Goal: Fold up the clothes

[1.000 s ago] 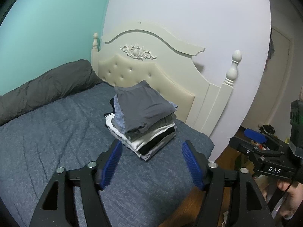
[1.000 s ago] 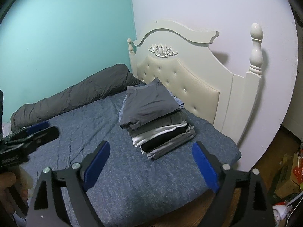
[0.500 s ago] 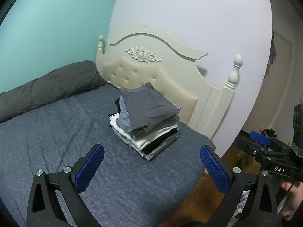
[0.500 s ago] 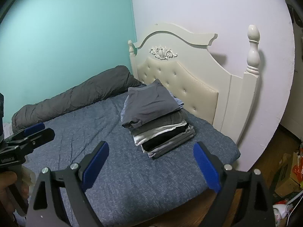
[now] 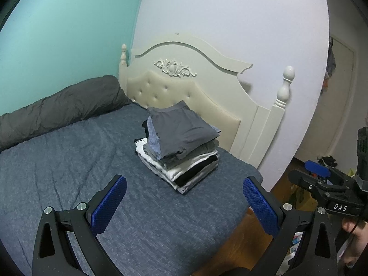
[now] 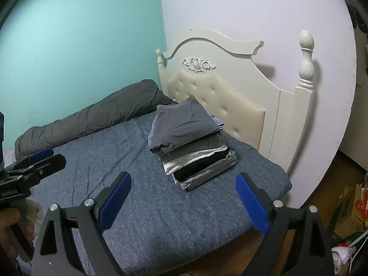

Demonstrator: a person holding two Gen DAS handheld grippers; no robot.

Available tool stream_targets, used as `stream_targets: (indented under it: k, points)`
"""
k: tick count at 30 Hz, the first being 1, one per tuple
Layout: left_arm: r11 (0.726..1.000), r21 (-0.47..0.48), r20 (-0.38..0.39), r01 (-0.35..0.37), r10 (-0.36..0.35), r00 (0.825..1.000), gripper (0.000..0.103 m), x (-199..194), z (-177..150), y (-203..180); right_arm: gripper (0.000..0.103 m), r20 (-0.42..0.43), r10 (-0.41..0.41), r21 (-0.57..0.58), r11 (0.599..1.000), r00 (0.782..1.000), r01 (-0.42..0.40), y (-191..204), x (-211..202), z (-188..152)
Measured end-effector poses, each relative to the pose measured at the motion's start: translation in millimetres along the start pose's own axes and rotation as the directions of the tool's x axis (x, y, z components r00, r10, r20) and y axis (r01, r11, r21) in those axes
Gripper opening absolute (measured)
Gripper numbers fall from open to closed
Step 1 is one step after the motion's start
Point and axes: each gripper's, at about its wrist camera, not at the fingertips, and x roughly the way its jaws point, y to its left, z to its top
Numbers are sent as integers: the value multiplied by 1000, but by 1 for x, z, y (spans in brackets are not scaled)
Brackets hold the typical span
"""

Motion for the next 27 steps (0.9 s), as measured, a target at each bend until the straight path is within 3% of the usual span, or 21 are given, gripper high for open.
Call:
stream_targets:
  k: [27]
  points:
    - [999,22,27,-31,30,999,103,-17,-20,-10,93,19,-22,-7,1000,1000,22,6,-16,-17]
